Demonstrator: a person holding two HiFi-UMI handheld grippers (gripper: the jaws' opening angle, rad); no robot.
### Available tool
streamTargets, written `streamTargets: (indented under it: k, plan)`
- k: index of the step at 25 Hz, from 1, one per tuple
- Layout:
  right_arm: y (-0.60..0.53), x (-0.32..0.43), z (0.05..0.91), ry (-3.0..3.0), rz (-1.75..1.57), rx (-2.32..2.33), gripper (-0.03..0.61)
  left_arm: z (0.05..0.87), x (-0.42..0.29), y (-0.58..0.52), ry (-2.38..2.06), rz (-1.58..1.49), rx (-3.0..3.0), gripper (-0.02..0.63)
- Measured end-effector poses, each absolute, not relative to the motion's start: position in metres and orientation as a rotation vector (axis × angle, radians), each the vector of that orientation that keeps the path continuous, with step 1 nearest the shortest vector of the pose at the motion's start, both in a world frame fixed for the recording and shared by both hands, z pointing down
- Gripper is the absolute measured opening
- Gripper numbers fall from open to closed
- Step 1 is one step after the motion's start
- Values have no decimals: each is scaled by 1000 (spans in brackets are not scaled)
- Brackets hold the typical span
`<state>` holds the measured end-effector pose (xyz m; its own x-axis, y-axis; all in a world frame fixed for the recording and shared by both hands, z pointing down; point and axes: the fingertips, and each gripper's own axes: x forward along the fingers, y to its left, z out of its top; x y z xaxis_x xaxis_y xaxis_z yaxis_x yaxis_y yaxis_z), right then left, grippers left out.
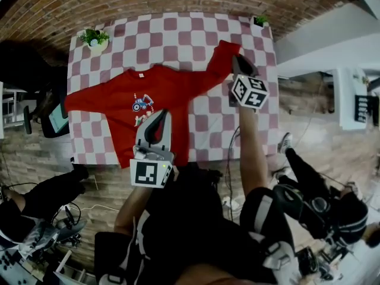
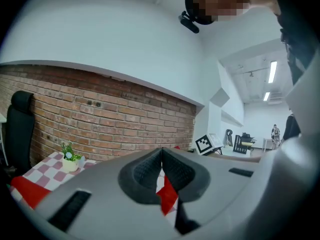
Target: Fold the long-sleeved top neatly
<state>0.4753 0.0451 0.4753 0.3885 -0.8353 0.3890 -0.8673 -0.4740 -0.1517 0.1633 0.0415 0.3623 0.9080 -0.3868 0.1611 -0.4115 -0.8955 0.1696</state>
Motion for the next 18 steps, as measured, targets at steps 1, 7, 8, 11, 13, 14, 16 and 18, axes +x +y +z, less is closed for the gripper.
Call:
streamTargets:
  k: [1, 7, 8, 11, 13, 14, 16, 18]
  plan:
    - [45, 468, 469, -1582, 631, 2549, 41, 360, 159, 43, -621, 180, 2872, 8]
    - [45, 418, 433, -1670, 546, 2515, 40, 350, 133, 49, -662, 156, 2875, 8]
    - [45, 409, 428, -1683, 527, 2511, 40, 349, 128, 48, -666, 152, 2879, 8]
    - [46, 383, 416, -1711, 491, 2492, 40, 350, 109, 46, -669, 168, 2898, 8]
    - [43, 366, 409, -1721, 466, 2477, 40, 350, 96, 41, -675, 167, 2893, 8]
    - [41, 358, 405, -1723, 450, 2471, 40, 349, 90, 37, -678, 157, 2884, 8]
    - [38, 341, 398, -1726, 422, 2463, 40, 347, 78, 31, -677, 147, 2880, 7]
    - [36, 323, 392, -1727, 404, 2460, 40, 347, 64, 25, -666, 148, 2885, 8]
